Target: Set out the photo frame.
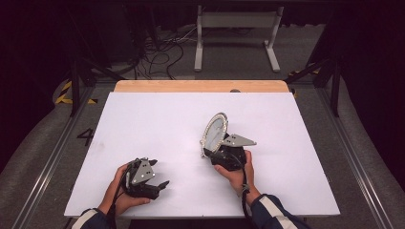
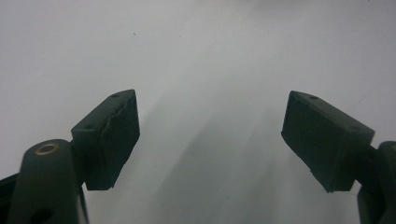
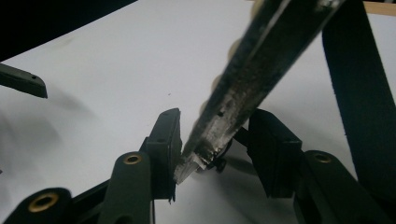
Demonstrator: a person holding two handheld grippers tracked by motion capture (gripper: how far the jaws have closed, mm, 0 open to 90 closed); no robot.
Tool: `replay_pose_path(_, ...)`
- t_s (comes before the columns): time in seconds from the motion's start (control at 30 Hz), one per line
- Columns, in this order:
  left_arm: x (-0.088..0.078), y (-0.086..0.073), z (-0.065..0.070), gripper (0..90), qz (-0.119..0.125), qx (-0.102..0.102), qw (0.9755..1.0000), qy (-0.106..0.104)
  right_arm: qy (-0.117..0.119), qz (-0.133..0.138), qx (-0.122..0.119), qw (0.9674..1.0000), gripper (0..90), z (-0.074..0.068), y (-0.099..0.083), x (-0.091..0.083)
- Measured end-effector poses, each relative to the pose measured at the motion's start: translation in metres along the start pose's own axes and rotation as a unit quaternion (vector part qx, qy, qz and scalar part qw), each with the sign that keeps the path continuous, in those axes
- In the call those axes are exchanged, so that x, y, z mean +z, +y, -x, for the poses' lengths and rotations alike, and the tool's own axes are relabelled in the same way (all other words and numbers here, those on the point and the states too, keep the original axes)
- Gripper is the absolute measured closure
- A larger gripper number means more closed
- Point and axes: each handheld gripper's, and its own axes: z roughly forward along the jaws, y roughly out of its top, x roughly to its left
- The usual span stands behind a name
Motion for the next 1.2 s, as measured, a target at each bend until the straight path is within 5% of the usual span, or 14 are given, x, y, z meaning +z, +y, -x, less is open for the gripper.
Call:
replay_pose_path(0.8, 0.0, 0.002, 0.002, 19.3, -0.001, -0.002, 1.0, -0.004, 0.051, -0.032, -0.003, 0.9982, 71.8, 0.012, 0.0, -0.014)
replay_pose_path(1.2, 0.006, 0.007, 0.001, 18.9, 0.001, 0.005, 0.9999, -0.011, 0.055, -0.029, -0.014, 0.998, 73.0, 0.012, -0.002, -0.025)
